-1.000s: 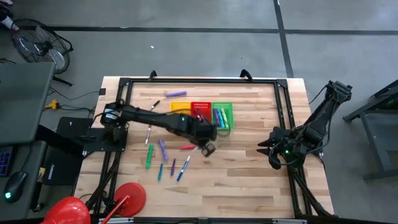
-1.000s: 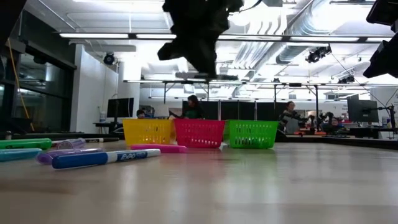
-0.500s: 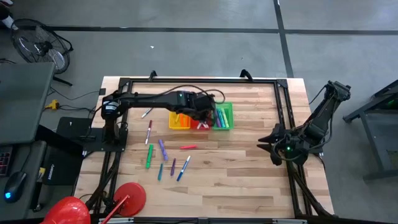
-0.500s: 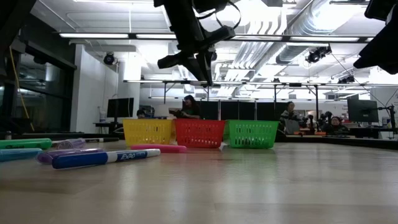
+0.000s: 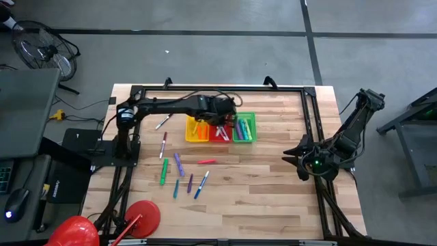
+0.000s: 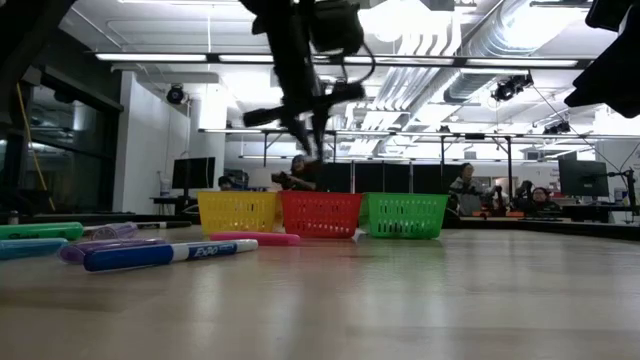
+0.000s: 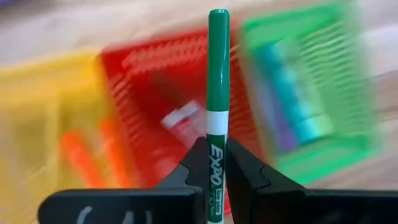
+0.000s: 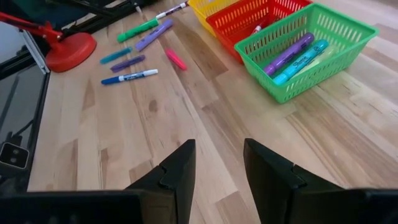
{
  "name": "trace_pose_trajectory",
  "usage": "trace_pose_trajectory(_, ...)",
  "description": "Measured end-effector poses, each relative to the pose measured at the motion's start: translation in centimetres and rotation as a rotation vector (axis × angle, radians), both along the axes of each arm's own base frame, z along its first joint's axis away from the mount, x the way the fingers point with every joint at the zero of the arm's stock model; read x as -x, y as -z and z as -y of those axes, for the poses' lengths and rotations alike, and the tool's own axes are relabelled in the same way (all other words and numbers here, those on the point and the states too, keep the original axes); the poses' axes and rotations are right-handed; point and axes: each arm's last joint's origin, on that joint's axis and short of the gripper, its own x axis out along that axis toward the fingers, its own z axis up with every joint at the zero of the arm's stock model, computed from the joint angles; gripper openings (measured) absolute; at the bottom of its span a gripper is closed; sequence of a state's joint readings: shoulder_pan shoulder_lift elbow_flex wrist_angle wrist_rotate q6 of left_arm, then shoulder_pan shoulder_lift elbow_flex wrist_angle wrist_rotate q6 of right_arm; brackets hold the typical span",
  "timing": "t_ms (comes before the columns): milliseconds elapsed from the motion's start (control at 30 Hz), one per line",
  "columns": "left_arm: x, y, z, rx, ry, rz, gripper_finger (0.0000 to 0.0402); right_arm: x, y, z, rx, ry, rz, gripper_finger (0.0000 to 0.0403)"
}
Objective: Pick & Place Markers
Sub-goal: Put the green marker into the red bin
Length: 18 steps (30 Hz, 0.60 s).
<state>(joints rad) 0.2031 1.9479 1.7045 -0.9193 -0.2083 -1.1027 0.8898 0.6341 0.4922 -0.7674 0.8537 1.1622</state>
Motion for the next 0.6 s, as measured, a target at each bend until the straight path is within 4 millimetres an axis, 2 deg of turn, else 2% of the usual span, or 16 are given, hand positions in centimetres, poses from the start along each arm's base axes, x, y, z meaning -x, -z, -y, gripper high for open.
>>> trace_pose_trajectory(233, -0.3, 1.1, 0.0, 0.058, -0.055, -0.02, 0.0028, 0.0, 0.0, 0.0, -0.004, -0.01, -0.006, 0.0124)
trace_pose_trajectory(300, -0.8, 2.2, -0.2, 0.053, -0.086, -0.031, 0.0033, 0.0, 0.0, -0.1, -0.004, -0.014, -0.007, 0.0124)
trace_pose_trajectory(367, -0.5, 3.2, -0.3, 0.059, -0.111, -0.094, 0.0034, 0.0, 0.0, -0.1, -0.002, -0.016, -0.008, 0.0124)
trace_pose_trajectory(500, -1.3, 3.4, -0.9, 0.059, -0.134, -0.037, 0.0032, 0.0, 0.0, -0.1, 0.002, -0.019, -0.008, 0.0124)
trace_pose_trajectory(600, -1.1, 4.4, -0.8, 0.072, -0.137, -0.088, 0.0032, 0.0, 0.0, -0.1, -0.001, -0.021, -0.009, 0.0124)
